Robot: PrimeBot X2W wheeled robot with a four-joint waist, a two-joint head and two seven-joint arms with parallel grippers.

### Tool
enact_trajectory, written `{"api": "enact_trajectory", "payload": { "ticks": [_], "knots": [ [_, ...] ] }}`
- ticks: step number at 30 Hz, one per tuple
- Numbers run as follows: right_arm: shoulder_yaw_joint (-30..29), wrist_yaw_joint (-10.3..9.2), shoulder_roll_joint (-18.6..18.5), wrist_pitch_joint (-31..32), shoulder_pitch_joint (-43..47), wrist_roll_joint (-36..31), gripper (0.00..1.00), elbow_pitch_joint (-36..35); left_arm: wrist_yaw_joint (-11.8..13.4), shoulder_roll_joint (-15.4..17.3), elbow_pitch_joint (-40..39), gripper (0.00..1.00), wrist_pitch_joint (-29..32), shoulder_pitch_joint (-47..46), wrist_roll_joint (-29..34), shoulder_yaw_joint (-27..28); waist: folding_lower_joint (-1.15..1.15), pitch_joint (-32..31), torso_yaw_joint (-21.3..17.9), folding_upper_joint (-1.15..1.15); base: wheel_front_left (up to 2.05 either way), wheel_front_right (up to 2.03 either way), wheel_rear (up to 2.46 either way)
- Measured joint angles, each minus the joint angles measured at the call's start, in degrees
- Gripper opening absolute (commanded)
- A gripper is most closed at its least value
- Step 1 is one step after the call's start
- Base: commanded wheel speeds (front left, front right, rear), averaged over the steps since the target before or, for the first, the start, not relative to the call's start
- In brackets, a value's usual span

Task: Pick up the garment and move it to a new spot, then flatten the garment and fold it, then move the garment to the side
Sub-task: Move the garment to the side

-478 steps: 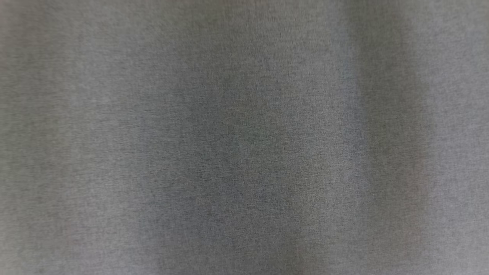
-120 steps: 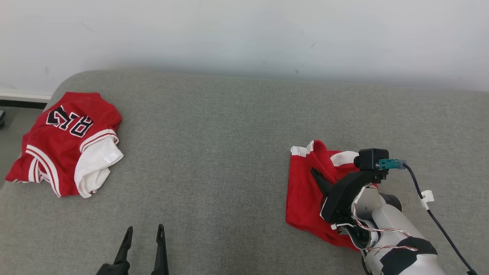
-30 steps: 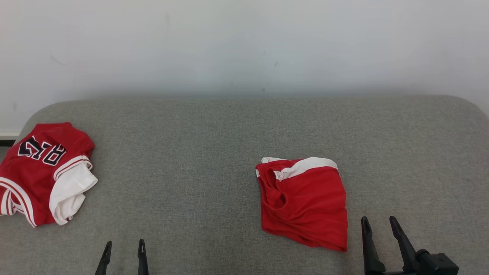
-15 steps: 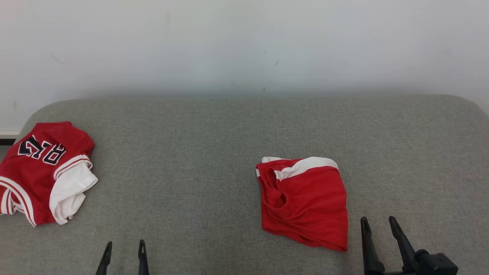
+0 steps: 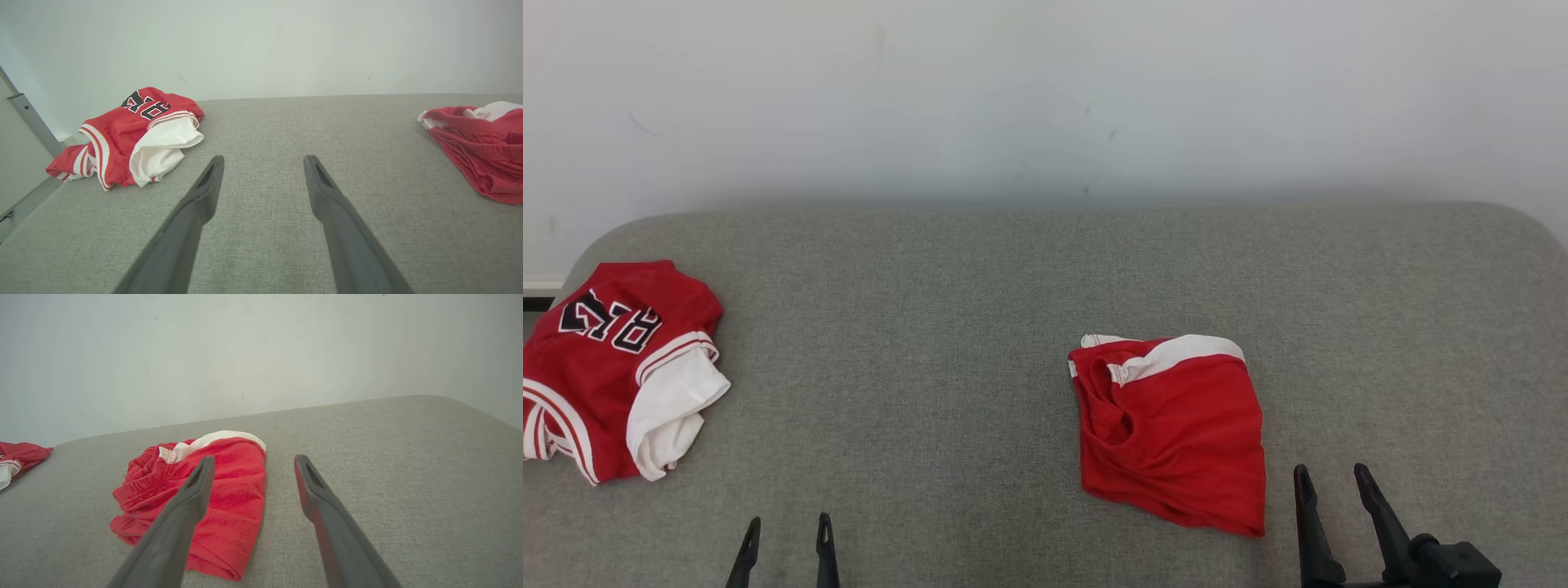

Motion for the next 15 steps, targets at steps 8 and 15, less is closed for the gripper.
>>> {"api": "enact_trajectory", "payload": {
  "ticks": [8, 15],
  "knots": [
    [0.1, 0.00, 0.0, 0.0, -2.6, -1.6, 1.00, 1.5, -0.2, 0.0, 0.0, 1.00, 0.0, 0.0, -0.4, -0.2, 0.00, 0.5, 0.3, 0.00, 0.00, 0.00, 0.00],
    [1.4, 0.00, -2.6, 0.0, -13.2, -3.5, 1.00, 12.4, -0.6, 0.0, -0.1, 1.00, 0.0, -1.3, -1.1, -1.3, 0.00, 3.3, 1.1, 0.00, 0.00, 0.00, 0.00]
  ]
}}
